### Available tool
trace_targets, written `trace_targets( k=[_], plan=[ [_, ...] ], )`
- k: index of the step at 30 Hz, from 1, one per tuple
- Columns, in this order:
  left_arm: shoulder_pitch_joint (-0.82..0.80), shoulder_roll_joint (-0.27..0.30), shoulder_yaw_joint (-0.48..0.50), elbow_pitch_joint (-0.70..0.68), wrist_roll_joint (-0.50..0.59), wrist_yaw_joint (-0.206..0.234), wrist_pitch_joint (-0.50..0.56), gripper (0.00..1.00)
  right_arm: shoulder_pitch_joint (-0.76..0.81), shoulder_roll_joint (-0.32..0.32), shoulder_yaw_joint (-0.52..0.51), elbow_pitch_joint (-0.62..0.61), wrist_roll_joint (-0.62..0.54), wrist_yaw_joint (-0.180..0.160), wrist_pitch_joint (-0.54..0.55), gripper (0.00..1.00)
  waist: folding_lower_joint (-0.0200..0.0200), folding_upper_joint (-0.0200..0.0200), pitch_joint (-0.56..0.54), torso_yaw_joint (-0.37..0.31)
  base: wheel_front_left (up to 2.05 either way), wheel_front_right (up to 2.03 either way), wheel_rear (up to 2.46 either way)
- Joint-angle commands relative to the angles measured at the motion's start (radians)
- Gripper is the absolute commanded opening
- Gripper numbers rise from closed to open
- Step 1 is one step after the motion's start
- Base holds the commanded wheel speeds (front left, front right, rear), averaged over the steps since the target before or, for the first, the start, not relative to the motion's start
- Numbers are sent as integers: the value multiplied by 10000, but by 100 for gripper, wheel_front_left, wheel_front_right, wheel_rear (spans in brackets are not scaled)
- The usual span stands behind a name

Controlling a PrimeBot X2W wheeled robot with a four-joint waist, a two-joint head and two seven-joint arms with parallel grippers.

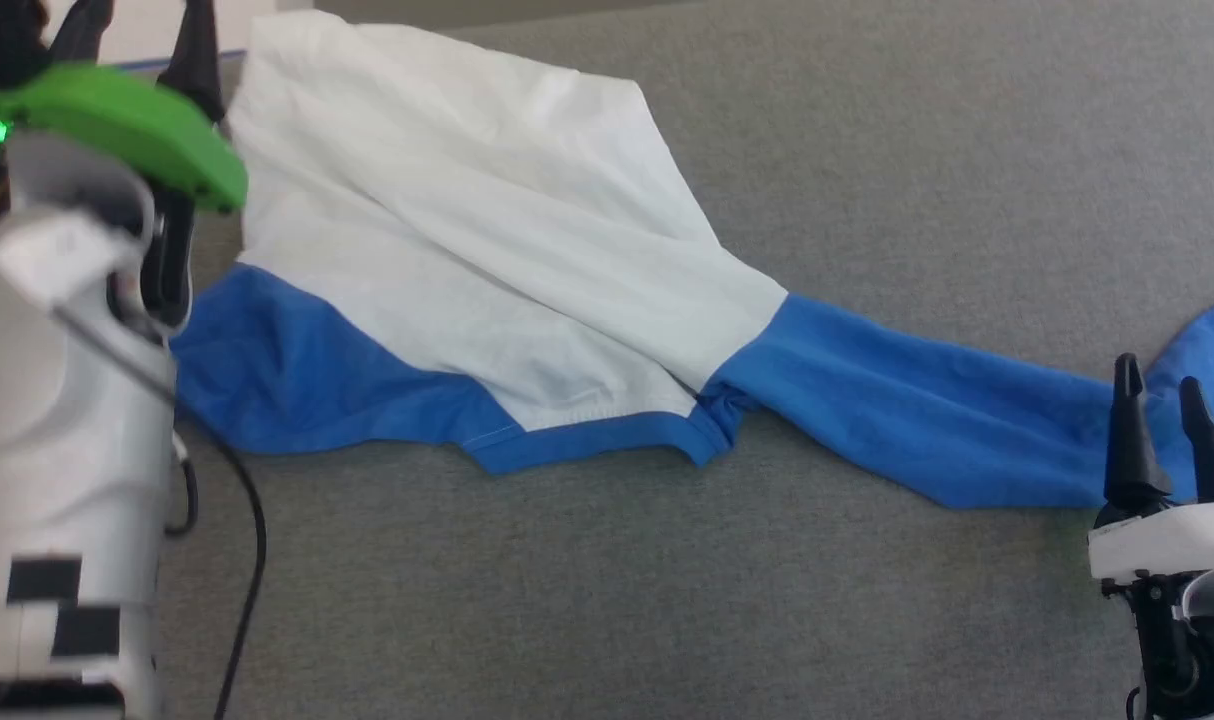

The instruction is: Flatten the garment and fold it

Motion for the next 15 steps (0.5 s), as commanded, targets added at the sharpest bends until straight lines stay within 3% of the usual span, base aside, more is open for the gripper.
trace_targets(
  k=[1, 6, 12, 15],
  plan=[
    [677, 108, 226, -285, -169, -7, -641, 100, -132, 1, 40, -41, -59, -13, 134, 100, -1, 0, -755, 581, 0, 0, 0],
    [3206, 117, 758, -1789, -172, 391, -1824, 100, -12, 1, 100, -5, -90, -13, 970, 100, -1, 0, -1473, 1013, 0, 0, 0],
    [6348, -706, 1392, -3452, -522, 1198, -2003, 100, 58, 1, 193, 44, -258, -13, 2191, 100, -1, 0, -1979, 1479, 0, 0, 0],
    [7357, -1118, 1476, -3988, -688, 1394, -2019, 100, -104, 1, 196, 75, -320, -13, 2778, 100, -1, 0, -2026, 1709, 0, 0, 0]
  ],
)
